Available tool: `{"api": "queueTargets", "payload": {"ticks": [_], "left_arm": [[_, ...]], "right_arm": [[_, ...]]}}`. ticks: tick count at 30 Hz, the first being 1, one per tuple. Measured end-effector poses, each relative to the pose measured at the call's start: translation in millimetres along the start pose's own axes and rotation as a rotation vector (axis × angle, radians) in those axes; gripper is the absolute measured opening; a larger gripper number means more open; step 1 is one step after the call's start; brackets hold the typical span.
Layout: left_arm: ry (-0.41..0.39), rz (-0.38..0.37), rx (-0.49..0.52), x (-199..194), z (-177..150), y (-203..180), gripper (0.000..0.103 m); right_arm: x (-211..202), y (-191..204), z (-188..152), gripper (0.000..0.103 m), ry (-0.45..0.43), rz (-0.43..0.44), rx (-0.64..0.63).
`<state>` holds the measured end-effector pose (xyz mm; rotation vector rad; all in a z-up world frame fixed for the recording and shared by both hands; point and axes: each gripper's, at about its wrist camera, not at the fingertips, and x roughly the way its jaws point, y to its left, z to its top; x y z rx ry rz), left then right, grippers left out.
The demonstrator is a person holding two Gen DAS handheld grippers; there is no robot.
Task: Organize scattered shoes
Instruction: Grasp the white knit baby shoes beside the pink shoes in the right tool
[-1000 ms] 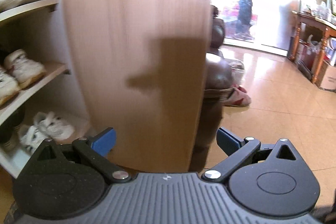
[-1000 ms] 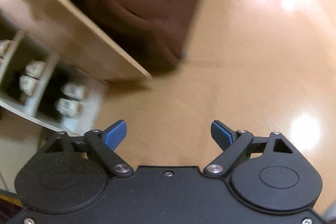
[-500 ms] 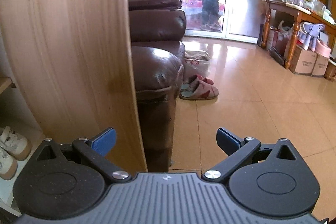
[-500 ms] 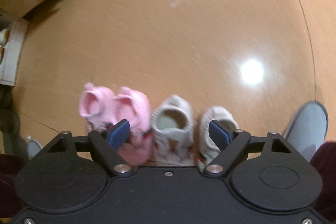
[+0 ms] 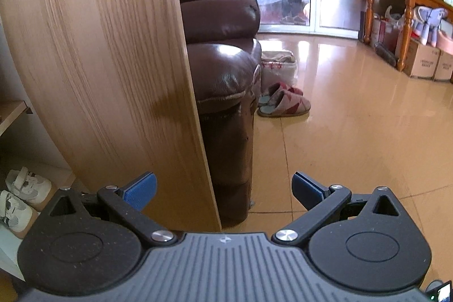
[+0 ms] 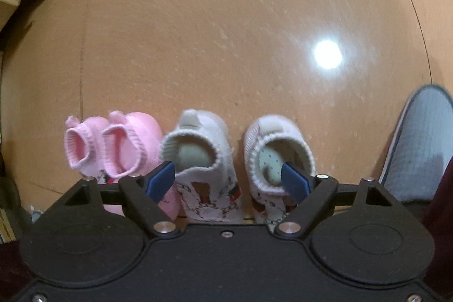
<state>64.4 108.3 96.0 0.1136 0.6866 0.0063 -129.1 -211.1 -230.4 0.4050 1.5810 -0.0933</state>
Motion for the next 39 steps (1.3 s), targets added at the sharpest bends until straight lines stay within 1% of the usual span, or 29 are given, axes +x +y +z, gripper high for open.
{"api": "queueTargets", "payload": {"ticks": [7, 9, 10, 14, 17, 20, 21, 22, 23, 25, 28, 30, 36, 39], "left_arm": [[0.014, 0.011, 0.017, 2, -3, 2, 0.102], [0.016, 0.016, 0.019, 1, -4, 4, 0.102], [0.017, 0.022, 0.019, 0, -4, 6, 0.102], [0.018, 0.034, 0.02, -1, -6, 10, 0.102], [0.022, 0.043, 0.031, -2, -8, 13, 0.102], [0.025, 0.049, 0.033, -2, -9, 15, 0.102], [0.025, 0.052, 0.031, -3, -10, 17, 0.102], [0.023, 0.053, 0.028, -5, -10, 18, 0.102], [0.02, 0.054, 0.027, -6, -10, 19, 0.102], [0.015, 0.054, 0.027, -8, -10, 19, 0.102], [0.009, 0.049, 0.029, -11, -11, 19, 0.102], [0.007, 0.045, 0.027, -12, -12, 20, 0.102], [-0.003, 0.043, 0.012, -19, -16, 24, 0.102], [-0.01, 0.045, 0.003, -24, -17, 27, 0.102]], "right_arm": [[11, -11, 10, 0.065, -0.021, 0.043, 0.106], [14, -13, 11, 0.063, -0.023, 0.062, 0.142], [17, -11, 11, 0.061, -0.016, 0.057, 0.138], [28, -8, 12, 0.057, -0.003, 0.033, 0.14], [35, -3, 13, 0.052, -0.007, -0.003, 0.115], [39, -1, 23, 0.047, -0.011, -0.024, 0.084], [41, -2, 25, 0.039, -0.012, -0.035, 0.071], [40, -2, 25, 0.024, -0.018, -0.052, 0.059], [38, -4, 25, 0.019, -0.027, -0.058, 0.056], [35, -3, 25, 0.014, -0.041, -0.048, 0.055], [25, 3, 25, 0.011, -0.071, -0.02, 0.042], [16, 8, 26, 0.01, -0.1, 0.003, 0.033], [-27, 17, 39, 0.01, -0.243, 0.1, 0.014], [-54, 28, 49, 0.01, -0.318, 0.155, -0.024]]}}
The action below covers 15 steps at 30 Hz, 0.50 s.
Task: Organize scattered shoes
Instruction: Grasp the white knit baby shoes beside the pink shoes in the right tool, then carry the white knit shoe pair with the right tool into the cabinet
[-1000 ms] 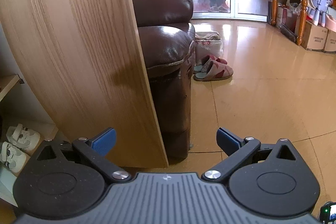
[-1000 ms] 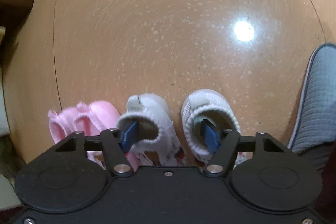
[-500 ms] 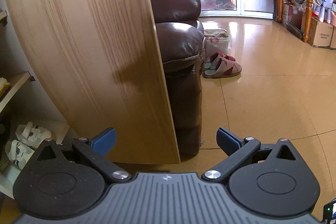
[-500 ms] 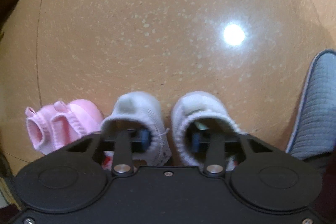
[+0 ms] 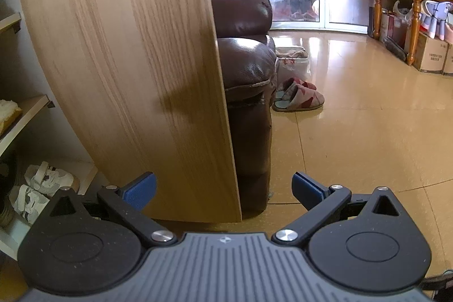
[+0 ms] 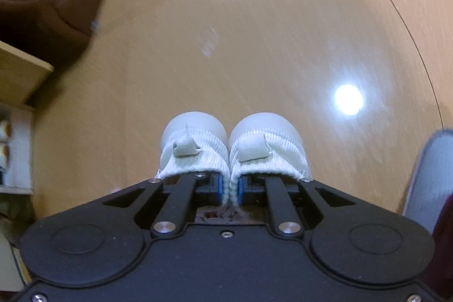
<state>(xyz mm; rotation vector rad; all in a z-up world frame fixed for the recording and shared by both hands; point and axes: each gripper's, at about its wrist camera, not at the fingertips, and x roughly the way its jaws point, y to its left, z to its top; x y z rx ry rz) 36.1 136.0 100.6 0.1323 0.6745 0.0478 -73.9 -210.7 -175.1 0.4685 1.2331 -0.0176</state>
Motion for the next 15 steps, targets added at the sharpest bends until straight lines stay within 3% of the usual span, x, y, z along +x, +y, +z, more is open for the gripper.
{"api": "queueTargets", "payload": {"ticks": [11, 15], "left_arm": [[-0.031, 0.041, -0.04, -19, -10, 30, 0.102], [-0.039, 0.062, -0.056, -25, -14, 41, 0.102]], "right_arm": [[-93, 100, 54, 0.011, -0.296, 0.215, -0.227], [-108, 141, 69, 0.011, -0.386, 0.29, -0.296]]}}
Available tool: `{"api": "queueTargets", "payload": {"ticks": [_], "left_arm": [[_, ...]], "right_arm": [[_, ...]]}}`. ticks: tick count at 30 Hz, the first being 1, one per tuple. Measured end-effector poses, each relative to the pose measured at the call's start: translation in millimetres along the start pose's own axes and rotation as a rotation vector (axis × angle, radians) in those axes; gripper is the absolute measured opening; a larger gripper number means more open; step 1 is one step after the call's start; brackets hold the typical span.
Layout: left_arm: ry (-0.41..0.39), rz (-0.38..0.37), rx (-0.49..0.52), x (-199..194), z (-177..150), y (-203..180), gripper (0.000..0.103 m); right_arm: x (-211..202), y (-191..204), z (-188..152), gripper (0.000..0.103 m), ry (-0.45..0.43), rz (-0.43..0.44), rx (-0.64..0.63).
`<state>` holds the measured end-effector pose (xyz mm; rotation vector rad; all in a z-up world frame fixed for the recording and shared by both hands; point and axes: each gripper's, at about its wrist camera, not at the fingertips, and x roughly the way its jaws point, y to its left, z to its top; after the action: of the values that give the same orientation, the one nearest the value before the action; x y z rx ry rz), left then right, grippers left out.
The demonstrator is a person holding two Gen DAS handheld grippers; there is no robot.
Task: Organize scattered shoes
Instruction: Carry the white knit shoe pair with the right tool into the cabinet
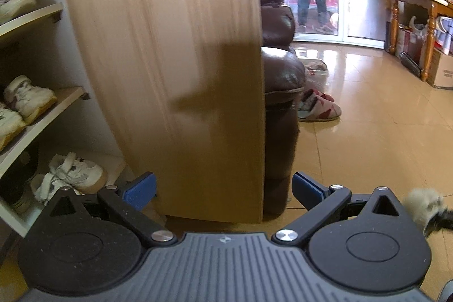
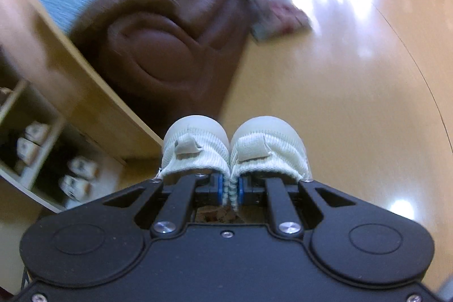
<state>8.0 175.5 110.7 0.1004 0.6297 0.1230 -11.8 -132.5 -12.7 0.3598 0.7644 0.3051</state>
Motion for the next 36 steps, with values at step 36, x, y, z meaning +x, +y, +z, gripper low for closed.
{"api": "queueTargets", "payload": {"ticks": [36], "left_arm": [[-0.077, 0.177, -0.221, -45, -19, 86, 0.102]], "right_arm": [[-84, 467, 268, 0.011, -0.317, 0.749, -0.724]]}}
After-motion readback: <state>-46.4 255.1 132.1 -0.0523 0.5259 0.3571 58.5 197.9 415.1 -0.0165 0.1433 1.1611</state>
